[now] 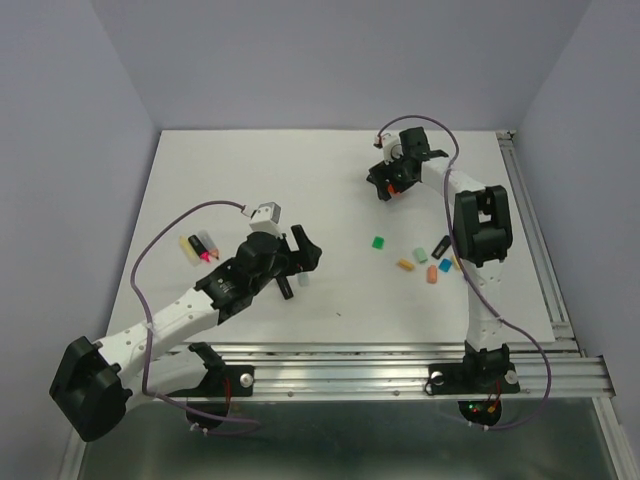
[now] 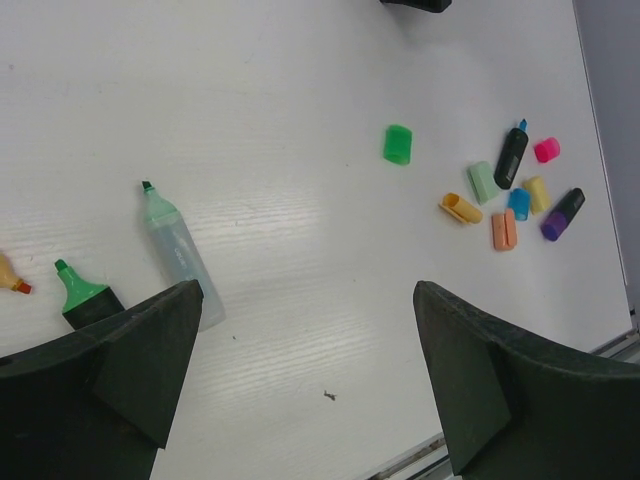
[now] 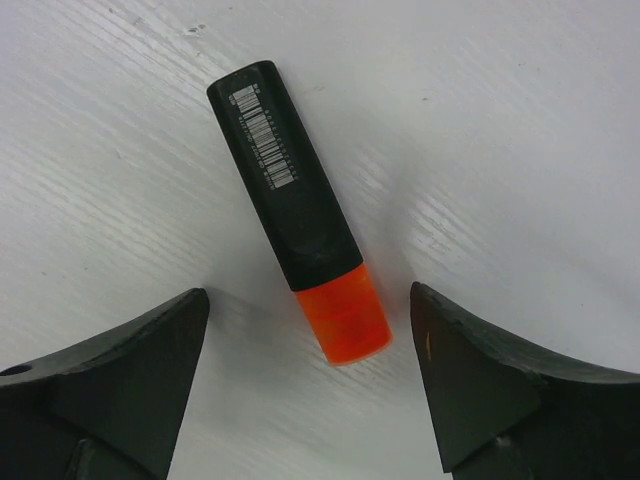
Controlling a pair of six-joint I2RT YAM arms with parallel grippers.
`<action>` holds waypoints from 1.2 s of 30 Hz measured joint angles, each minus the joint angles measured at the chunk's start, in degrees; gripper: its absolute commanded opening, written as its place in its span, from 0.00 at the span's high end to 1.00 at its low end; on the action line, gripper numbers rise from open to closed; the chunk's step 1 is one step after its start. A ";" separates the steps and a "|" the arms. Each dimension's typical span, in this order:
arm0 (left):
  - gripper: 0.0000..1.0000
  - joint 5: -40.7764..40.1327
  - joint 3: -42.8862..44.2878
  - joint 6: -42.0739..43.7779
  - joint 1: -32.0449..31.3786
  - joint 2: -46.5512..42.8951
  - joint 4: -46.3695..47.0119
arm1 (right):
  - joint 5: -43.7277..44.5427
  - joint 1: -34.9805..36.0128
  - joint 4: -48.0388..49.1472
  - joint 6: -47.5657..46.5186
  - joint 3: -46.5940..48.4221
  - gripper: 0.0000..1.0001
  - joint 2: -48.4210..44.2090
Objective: Open the pen caps
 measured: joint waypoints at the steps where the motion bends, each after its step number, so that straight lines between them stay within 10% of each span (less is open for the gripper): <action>1: 0.01 -0.17 0.00 -0.04 0.00 0.00 0.00 | -0.17 0.00 0.00 0.17 -0.04 0.20 -0.02; 13: 0.01 -0.96 0.00 -1.07 0.00 1.18 -1.42 | -4.68 0.00 1.84 0.26 -6.40 0.86 -3.37; 25: 0.01 -1.18 0.55 -5.99 0.00 1.84 -4.20 | -3.30 4.61 10.86 7.82 -28.06 0.90 -21.64; 36: 0.01 0.26 3.08 -13.97 0.00 -0.68 0.50 | -5.27 23.02 32.76 36.48 -62.14 0.99 -52.89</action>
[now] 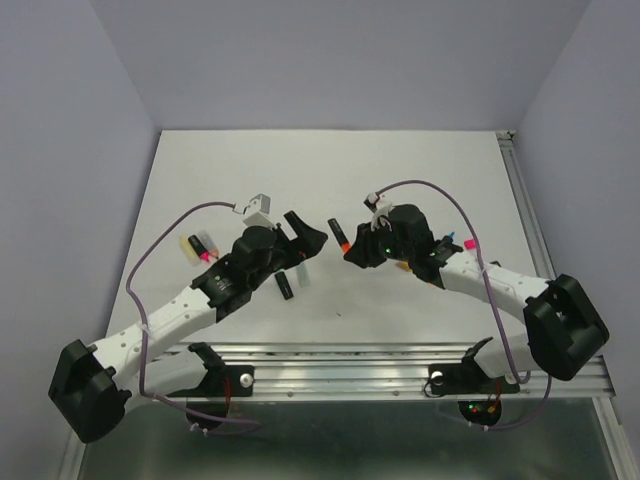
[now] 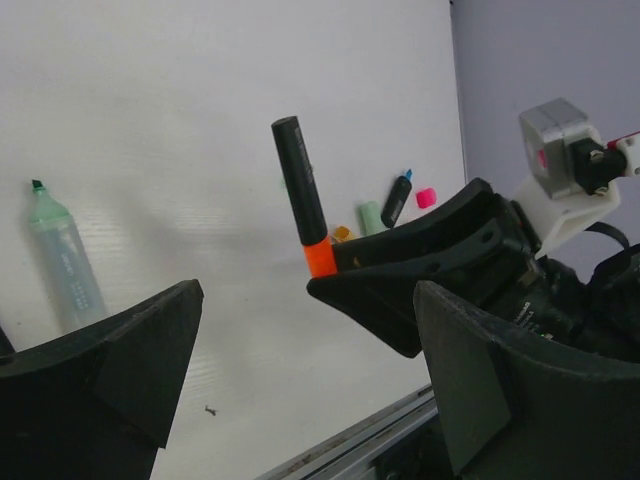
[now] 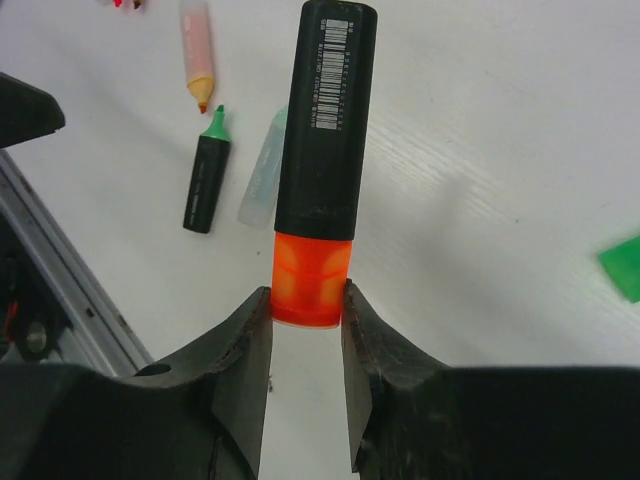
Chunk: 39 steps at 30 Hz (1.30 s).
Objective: Open the pen caps
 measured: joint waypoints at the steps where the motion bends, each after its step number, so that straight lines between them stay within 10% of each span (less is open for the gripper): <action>1: 0.01 0.68 0.00 -0.26 0.00 0.02 0.87 | -0.33 0.57 0.72 2.12 -1.22 0.99 -0.90; 15: 0.16 5.31 -0.11 -2.97 -0.09 12.20 8.59 | -6.47 6.91 5.62 14.64 -5.27 0.99 -9.64; 22: 0.57 5.90 -0.09 -3.56 -0.17 13.18 9.81 | -5.25 7.87 2.40 14.73 -5.27 0.99 -9.64; 26: 1.00 7.04 0.24 -5.51 -0.20 13.60 11.13 | -4.13 8.15 0.66 14.03 -5.27 0.99 -9.22; 39: 1.00 3.04 8.81 -4.96 -0.48 18.03 0.76 | 1.20 10.62 2.93 13.07 -6.69 0.99 -9.16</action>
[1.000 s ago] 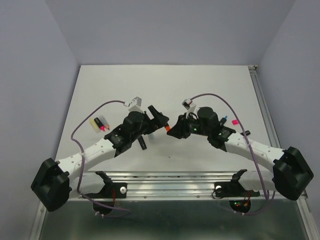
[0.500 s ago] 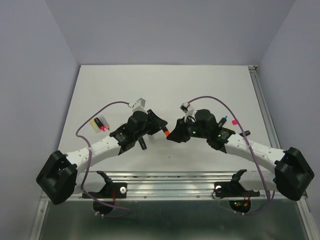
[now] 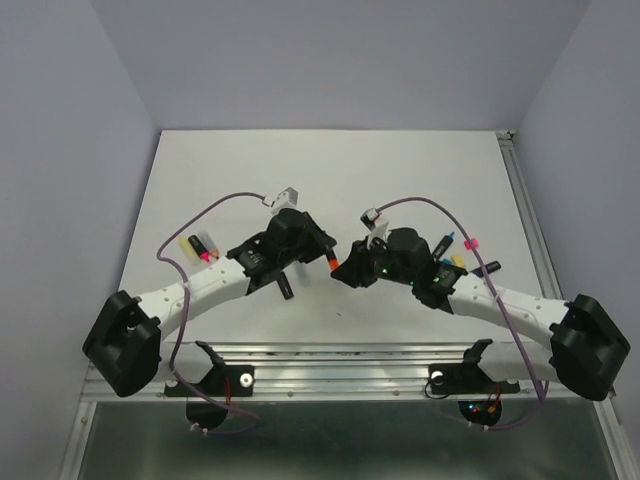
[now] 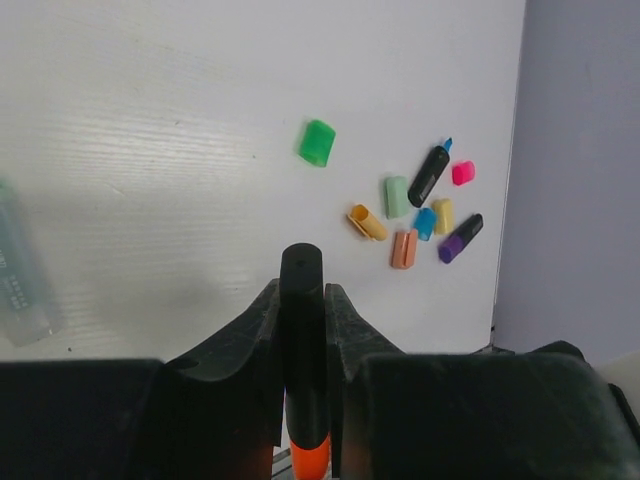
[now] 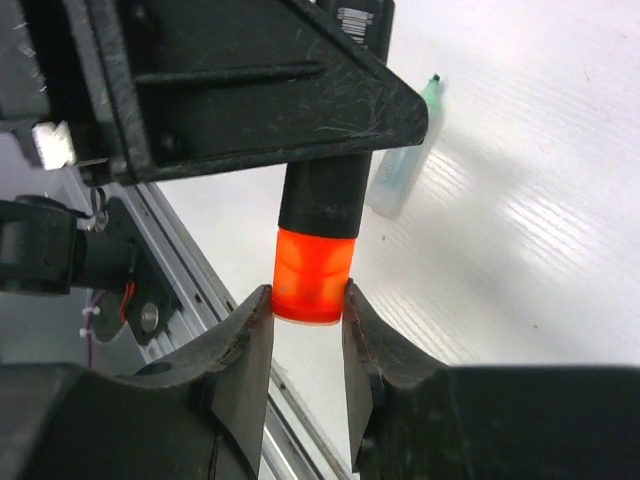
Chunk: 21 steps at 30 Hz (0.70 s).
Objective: Open the pen caps
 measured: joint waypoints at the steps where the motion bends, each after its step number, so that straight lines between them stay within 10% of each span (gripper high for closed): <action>1: 1.00 0.63 0.70 0.04 0.35 0.04 -1.22 | 1.25 0.98 1.25 0.70 -1.03 0.99 -0.79; 9: 1.00 -11.43 8.55 3.39 18.16 4.20 -1.14 | -2.36 22.32 0.15 10.43 -14.14 0.99 -6.29; 21: 0.93 -1.97 4.07 11.28 20.13 3.43 -2.38 | 17.75 9.73 -17.77 12.87 -6.56 0.99 -9.88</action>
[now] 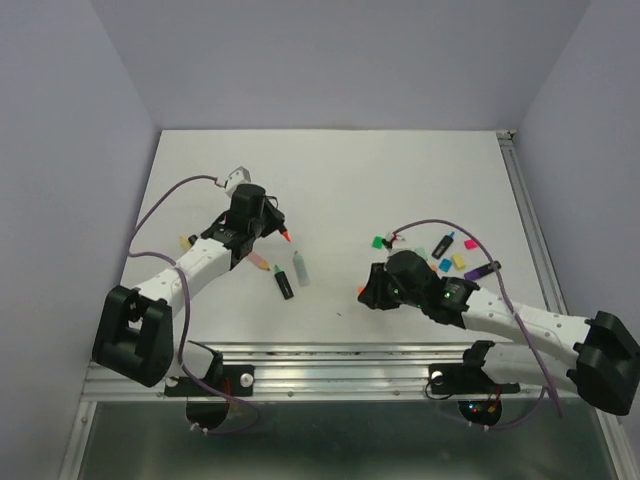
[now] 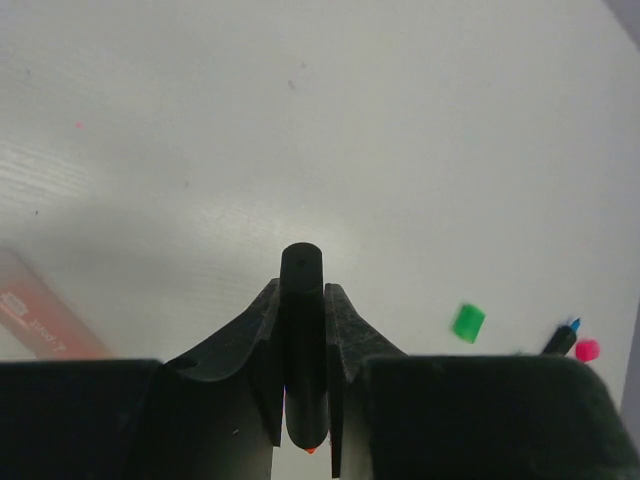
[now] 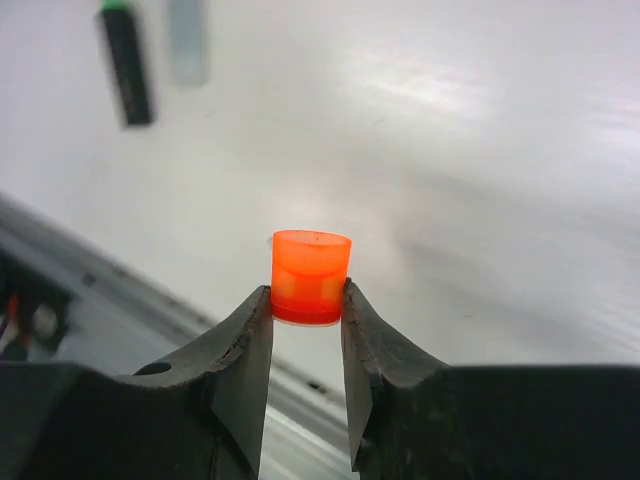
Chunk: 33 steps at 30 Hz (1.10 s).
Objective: Open the pen caps
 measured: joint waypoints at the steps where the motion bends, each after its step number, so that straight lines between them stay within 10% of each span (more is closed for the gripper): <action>1: 0.92 0.79 -1.51 0.55 -0.24 -0.09 -0.24 | 2.73 -2.67 -1.99 -0.11 1.01 0.99 0.72; 13: 0.65 0.70 -8.50 2.23 -4.68 -1.46 -6.73 | 15.91 -19.21 -10.62 -4.63 4.37 0.90 12.04; 21: 0.41 -2.16 -8.24 2.12 -4.68 0.13 -9.35 | 16.68 -23.41 -12.28 -6.12 4.90 0.58 15.02; 24: 0.34 -2.45 -7.76 2.01 -4.68 0.57 -10.43 | 17.05 -23.85 -13.38 -6.05 5.38 0.30 14.93; 26: 0.23 -2.56 -6.99 2.12 -4.68 0.55 -11.06 | 17.31 -24.20 -14.01 -6.10 5.77 0.16 14.51; 27: 0.01 -2.60 -6.60 2.32 -4.68 0.50 -11.21 | 17.68 -24.26 -14.47 -5.95 5.99 0.03 14.10; 33: 0.01 -2.62 -4.11 2.99 -4.68 -3.89 -12.79 | 19.87 -25.51 -16.55 -5.09 9.05 0.00 11.02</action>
